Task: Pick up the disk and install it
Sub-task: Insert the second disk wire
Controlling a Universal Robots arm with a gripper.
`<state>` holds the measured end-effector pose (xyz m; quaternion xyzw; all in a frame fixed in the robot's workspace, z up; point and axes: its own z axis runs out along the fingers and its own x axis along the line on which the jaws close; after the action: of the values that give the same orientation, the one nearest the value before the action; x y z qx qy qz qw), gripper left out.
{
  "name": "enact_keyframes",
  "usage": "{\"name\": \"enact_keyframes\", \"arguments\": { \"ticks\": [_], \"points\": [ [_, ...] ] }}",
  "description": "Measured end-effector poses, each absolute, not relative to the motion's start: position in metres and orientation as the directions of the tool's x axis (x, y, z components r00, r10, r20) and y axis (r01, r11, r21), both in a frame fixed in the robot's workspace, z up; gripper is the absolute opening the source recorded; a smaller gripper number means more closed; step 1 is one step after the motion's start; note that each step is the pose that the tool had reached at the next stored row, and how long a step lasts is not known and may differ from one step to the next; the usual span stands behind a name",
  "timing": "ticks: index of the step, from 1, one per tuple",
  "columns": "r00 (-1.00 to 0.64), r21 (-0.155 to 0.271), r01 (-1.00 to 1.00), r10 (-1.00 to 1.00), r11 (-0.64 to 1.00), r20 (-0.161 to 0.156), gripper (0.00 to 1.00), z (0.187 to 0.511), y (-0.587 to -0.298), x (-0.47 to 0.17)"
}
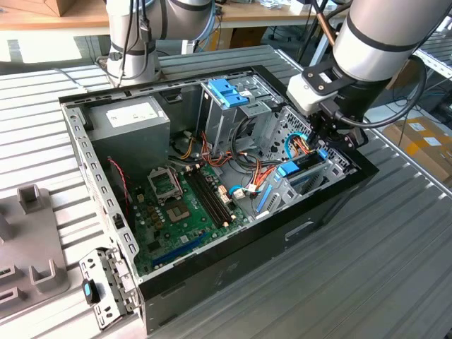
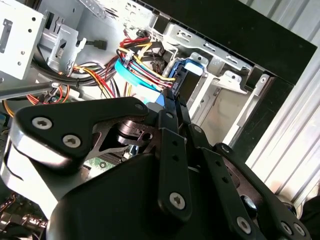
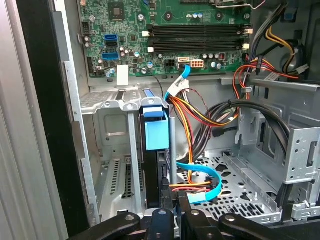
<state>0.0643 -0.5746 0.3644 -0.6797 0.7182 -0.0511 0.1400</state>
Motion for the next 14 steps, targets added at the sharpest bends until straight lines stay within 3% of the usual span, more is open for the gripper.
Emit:
{"name": "enact_keyframes", "arguments": {
  "ticks": [14],
  "points": [
    [-0.014,-0.263,-0.963,-0.990,0.051,-0.142,0.16,0.3548,-0.5792,0.0577]
  ]
}}
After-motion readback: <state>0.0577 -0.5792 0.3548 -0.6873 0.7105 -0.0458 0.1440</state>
